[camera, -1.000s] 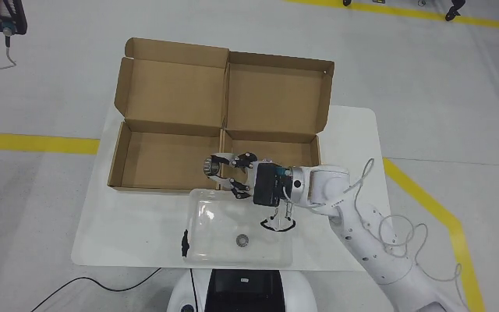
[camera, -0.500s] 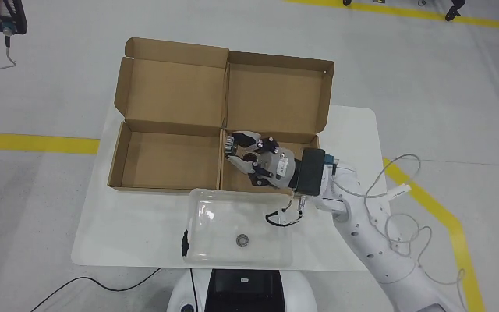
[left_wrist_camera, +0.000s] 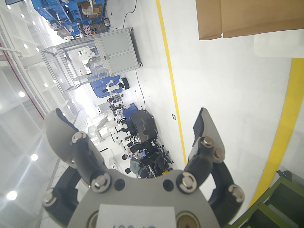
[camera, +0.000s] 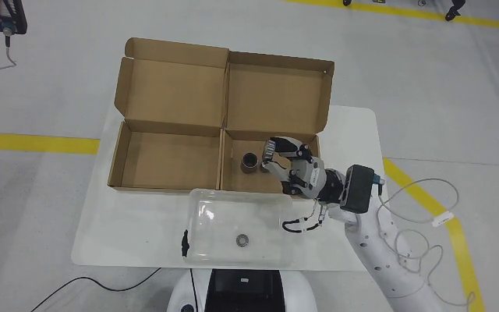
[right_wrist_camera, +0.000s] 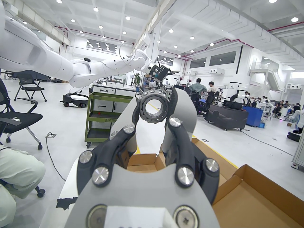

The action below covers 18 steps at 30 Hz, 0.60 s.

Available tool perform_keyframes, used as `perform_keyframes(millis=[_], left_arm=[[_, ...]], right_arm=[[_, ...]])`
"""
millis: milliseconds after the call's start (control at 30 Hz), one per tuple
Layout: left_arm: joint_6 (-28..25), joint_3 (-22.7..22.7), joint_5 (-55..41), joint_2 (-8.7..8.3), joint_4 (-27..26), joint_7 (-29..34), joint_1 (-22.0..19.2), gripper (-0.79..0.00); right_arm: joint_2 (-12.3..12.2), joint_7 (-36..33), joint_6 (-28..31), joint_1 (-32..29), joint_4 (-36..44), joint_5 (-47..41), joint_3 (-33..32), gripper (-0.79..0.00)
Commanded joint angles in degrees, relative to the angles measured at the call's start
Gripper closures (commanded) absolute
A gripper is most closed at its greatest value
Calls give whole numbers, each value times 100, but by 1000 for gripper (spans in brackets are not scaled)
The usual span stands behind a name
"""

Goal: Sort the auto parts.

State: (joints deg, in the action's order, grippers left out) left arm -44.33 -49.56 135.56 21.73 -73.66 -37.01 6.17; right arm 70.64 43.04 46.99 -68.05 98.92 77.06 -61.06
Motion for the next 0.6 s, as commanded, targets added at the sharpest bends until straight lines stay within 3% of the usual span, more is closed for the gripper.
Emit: perform_keyframes(millis=[0,300,567], left_arm=[[0,0,0,0,0,0,0,-785],[0,0,0,0,0,0,0,-785],[0,0,0,0,0,0,0,-785]], right_arm=[[-8,53,16,-29,10,56,-15,0],[-11,-124,68,-17,38,146,67,0],[63,-561,187,509,-214,562,518,0]])
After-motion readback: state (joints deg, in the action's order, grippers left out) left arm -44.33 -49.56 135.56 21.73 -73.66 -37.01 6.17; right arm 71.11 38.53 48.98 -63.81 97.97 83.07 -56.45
